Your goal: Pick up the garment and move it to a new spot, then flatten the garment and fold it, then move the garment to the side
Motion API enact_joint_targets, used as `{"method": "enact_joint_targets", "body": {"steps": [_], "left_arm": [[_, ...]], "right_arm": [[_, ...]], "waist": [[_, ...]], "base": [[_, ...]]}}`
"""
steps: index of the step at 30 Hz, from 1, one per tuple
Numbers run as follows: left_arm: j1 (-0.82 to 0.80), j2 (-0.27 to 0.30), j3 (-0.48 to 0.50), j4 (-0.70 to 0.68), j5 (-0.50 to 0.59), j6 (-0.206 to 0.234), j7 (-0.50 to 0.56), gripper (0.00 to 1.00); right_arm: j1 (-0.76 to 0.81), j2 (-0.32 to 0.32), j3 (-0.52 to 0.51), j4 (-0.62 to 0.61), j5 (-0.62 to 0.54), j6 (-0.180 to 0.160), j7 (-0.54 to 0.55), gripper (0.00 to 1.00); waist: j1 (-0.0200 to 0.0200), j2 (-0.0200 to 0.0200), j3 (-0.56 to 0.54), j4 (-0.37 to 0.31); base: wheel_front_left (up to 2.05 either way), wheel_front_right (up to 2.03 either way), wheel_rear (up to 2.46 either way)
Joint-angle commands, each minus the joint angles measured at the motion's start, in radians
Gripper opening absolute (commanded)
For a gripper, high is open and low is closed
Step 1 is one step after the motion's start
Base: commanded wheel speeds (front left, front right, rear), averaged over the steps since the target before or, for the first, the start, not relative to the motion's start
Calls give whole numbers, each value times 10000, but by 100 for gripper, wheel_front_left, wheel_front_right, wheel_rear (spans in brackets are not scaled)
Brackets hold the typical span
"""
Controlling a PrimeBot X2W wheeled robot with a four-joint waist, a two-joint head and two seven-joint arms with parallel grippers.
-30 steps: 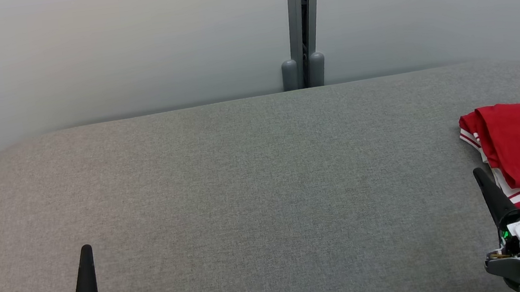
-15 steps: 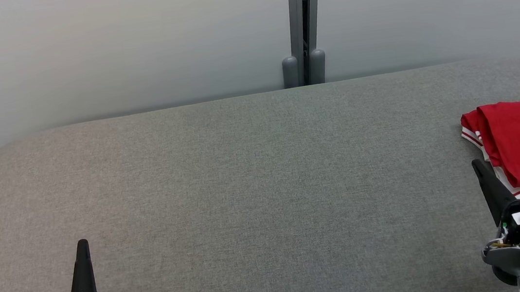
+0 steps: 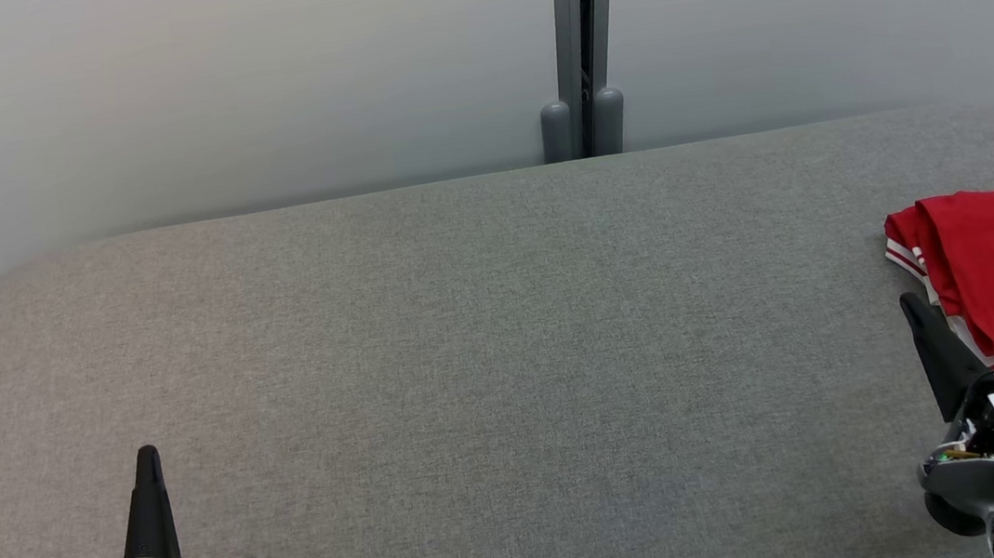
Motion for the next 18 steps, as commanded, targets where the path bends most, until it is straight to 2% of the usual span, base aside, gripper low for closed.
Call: {"method": "enact_joint_targets", "body": {"steps": [1,9,18], "left_arm": [[-206,-27,92,-1,-234,-108,45,0],[-324,-114,201,40,-672,-219,125,0],[-253,-102,205,40,-644,-211,125,0]], "right_arm": [[-200,-25,-70,74,245,24,80,0],[-319,-14,-106,172,745,25,190,0],[-307,-19,-96,166,715,25,180,0]], "waist": [[0,0,13,4],[0,0,63,19],[0,0,65,19]], "base": [[0,0,0],[0,0,0],[0,0,0]]}}
